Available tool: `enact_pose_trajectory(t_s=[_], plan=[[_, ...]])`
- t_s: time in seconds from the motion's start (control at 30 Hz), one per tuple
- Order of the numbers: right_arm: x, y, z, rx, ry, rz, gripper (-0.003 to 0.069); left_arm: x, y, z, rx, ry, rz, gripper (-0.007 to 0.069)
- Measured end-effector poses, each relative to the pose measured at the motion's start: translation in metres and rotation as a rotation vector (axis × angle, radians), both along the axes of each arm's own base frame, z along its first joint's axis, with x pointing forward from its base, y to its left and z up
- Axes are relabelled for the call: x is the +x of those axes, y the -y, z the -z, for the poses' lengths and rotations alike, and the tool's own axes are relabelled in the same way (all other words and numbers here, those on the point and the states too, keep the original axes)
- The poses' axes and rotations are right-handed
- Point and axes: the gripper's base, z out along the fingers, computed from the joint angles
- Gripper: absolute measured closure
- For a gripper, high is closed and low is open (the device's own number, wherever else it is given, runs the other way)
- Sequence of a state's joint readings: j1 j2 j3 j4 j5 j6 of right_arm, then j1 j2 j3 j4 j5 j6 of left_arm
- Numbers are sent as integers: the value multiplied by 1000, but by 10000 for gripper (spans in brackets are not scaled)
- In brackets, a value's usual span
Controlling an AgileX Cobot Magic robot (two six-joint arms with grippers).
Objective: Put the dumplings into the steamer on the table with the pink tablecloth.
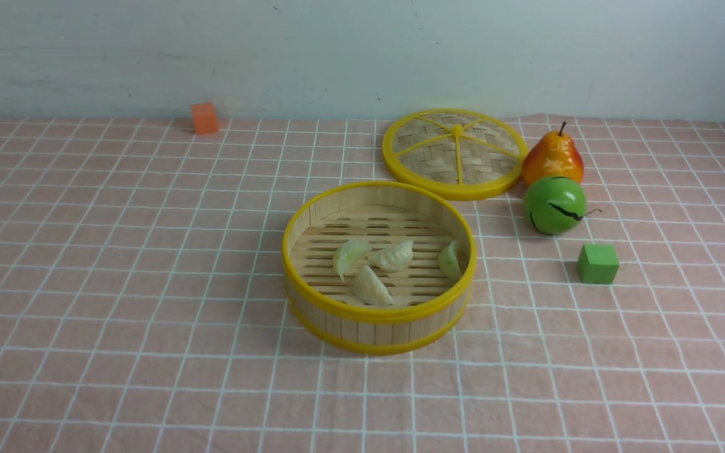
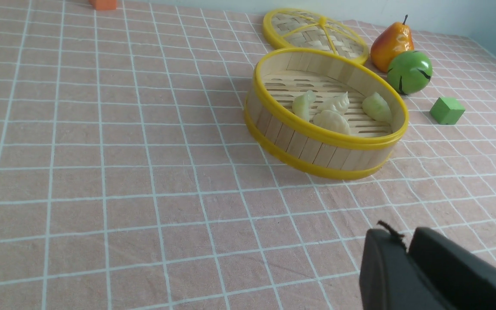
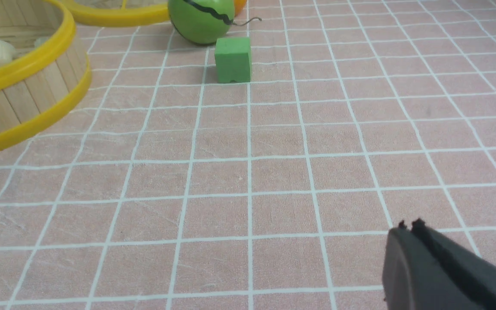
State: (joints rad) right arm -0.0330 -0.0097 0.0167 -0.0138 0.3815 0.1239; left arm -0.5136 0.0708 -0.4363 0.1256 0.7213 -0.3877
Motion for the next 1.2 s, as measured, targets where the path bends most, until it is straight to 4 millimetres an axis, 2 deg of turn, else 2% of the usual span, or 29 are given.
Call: enact_pose_trajectory(t_s=[1.03, 1.2], plan=[[0, 0, 0, 1, -3, 0, 661, 1, 1, 1, -5, 8, 2, 534], [0, 0, 0, 1, -3, 0, 659, 11, 5, 8, -46, 115, -68, 608]])
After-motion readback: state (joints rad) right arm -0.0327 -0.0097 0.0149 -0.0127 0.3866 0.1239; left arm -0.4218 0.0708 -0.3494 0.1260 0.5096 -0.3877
